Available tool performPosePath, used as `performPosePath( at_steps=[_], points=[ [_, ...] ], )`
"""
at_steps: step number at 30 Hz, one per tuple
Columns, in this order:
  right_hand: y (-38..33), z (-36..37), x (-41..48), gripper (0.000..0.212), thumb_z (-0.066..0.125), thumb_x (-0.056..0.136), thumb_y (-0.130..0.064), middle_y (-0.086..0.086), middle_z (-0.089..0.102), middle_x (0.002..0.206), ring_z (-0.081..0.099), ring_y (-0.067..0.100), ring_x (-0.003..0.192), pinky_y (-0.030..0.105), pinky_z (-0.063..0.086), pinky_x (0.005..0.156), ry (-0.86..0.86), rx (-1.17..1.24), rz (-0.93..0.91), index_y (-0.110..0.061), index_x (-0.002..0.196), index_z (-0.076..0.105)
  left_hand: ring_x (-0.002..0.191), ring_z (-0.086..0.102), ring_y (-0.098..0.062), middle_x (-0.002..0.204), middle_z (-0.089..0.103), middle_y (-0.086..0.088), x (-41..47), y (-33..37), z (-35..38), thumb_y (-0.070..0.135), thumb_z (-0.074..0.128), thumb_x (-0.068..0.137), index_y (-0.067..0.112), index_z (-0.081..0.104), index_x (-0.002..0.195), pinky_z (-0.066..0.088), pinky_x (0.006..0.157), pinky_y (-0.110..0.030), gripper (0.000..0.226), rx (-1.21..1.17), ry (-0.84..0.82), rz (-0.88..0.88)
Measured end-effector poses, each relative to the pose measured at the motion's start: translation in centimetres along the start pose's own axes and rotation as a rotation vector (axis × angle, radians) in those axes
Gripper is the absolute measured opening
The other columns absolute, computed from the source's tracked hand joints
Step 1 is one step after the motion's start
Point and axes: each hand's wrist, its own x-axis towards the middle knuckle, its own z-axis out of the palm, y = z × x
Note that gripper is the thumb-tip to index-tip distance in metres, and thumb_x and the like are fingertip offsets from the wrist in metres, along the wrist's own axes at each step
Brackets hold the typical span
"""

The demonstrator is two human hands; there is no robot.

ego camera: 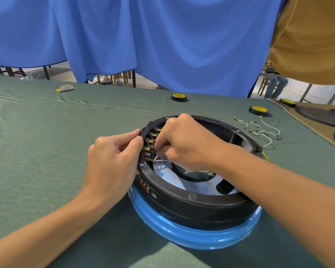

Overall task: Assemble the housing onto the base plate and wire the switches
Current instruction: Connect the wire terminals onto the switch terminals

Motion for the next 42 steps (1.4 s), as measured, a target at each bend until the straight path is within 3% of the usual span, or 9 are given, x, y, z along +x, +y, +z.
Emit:
performPosePath(
  at_steps=[7,9,13,20,24,28,32,38,42],
  points=[
    [1.0,-0.6,-0.1,0.020,0.066,0.081,-0.003,-0.009,0.071,0.077,0.064,0.007,0.074,0.032,0.057,0.071,0.010,0.058,0.061,-0.020,0.082,0.079,0.086,0.069,0.004,0.086,0.073,0.022,0.6,-0.4,0.1,0.035,0.059,0.072,0.047,0.069,0.094,0.056,0.089,-0.038,0.027,-0.055,-0.021,-0.052],
    [1.9,-0.9,-0.1,0.017,0.069,0.081,-0.009,-0.016,0.064,0.069,0.059,0.001,0.068,0.027,0.051,0.068,0.081,0.074,0.091,-0.024,0.082,0.078,0.096,0.069,-0.002,0.094,0.075,0.016,0.9,-0.7,0.1,0.036,0.058,0.071,0.036,0.075,0.098,0.054,0.095,-0.040,0.031,-0.072,-0.060,-0.102],
    [2.2,-0.7,0.1,0.014,0.075,0.082,-0.018,-0.018,0.053,0.068,0.054,0.004,0.069,0.028,0.046,0.068,0.089,0.049,0.085,-0.029,0.090,0.078,0.100,0.069,-0.026,0.092,0.077,0.001,1.0,-0.8,0.1,0.041,0.054,0.075,0.048,0.076,0.076,0.051,0.094,-0.053,0.023,-0.088,-0.171,-0.116],
    [1.6,-0.2,0.4,0.024,0.070,0.083,-0.007,-0.015,0.058,0.078,0.060,0.015,0.084,0.039,0.054,0.076,0.061,-0.018,0.068,-0.029,0.089,0.077,0.091,0.069,-0.037,0.090,0.075,-0.014,0.9,-0.5,0.0,0.041,0.052,0.076,0.047,0.076,0.077,0.053,0.088,-0.057,0.025,-0.089,-0.183,-0.082],
    [1.5,-0.1,0.3,0.025,0.067,0.081,-0.004,-0.012,0.065,0.085,0.062,0.018,0.086,0.034,0.051,0.069,0.063,-0.048,0.046,-0.026,0.087,0.078,0.080,0.063,-0.023,0.094,0.071,-0.022,0.9,-0.5,0.0,0.039,0.052,0.077,0.045,0.076,0.075,0.051,0.088,-0.059,0.025,-0.083,-0.186,-0.079],
    [1.5,0.1,0.3,0.025,0.066,0.081,-0.004,-0.011,0.069,0.089,0.062,0.018,0.086,0.033,0.050,0.069,0.083,-0.056,0.039,-0.026,0.085,0.079,0.087,0.066,-0.042,0.089,0.072,-0.020,0.8,-0.7,0.0,0.044,0.051,0.076,0.046,0.076,0.077,0.052,0.083,-0.061,0.025,-0.080,-0.185,-0.062],
    [1.7,-0.3,0.8,0.022,0.068,0.082,-0.007,-0.014,0.067,0.080,0.062,0.012,0.081,0.031,0.052,0.070,0.035,0.010,0.072,-0.025,0.084,0.079,0.089,0.068,-0.036,0.084,0.076,-0.008,0.8,-1.0,0.1,0.041,0.051,0.077,0.049,0.075,0.078,0.054,0.084,-0.058,0.025,-0.091,-0.201,-0.045],
    [4.5,-3.7,1.1,0.018,0.069,0.081,-0.009,-0.022,0.065,0.065,0.054,-0.016,0.059,-0.001,0.037,0.054,0.071,0.121,0.218,-0.026,0.080,0.078,0.099,0.070,-0.013,0.095,0.076,0.012,2.4,-1.4,-0.2,0.049,0.057,0.057,0.037,0.076,0.100,0.050,0.099,-0.047,0.048,-0.153,-0.232,-0.146],
    [6.7,-5.1,0.7,0.009,0.071,0.083,-0.014,-0.003,0.070,0.067,0.058,0.003,0.060,0.022,0.051,0.066,0.056,0.188,0.298,-0.020,0.080,0.077,0.103,0.069,-0.019,0.101,0.076,0.007,2.8,-1.5,0.0,0.040,0.057,0.062,0.032,0.078,0.099,0.048,0.101,-0.051,0.043,-0.202,-0.295,-0.172]
  ],
)
